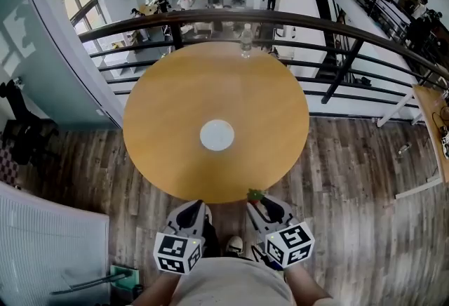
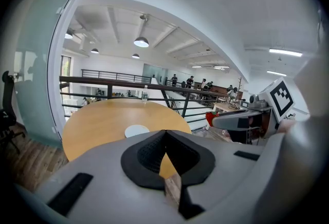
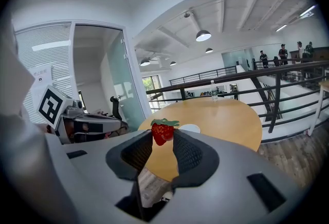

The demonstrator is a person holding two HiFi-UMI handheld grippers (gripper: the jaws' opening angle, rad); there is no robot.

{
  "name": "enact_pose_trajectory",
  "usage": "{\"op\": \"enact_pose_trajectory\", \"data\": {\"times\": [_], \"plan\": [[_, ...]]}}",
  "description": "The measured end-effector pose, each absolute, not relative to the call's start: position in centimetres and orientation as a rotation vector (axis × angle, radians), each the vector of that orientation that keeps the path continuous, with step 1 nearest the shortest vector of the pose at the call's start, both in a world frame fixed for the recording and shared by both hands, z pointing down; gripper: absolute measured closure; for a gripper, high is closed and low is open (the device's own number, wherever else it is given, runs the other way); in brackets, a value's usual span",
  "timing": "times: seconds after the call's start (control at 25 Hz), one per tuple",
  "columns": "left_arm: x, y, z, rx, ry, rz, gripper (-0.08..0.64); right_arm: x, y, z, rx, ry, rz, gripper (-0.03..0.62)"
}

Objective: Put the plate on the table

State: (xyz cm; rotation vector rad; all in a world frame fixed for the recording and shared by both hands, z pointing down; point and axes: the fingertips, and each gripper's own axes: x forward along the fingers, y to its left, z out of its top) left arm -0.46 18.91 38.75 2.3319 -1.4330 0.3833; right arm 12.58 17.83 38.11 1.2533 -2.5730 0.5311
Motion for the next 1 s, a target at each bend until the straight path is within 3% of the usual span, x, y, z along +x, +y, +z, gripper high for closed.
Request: {"op": "enact_pose_trajectory", "data": {"times": [1.0], "plan": [[-5.9,0.9,39.4,2.483,-1.189,0.424,0.537,5.7,2.7,39.3,1.41,-2.459,0.609,0.451]]}}
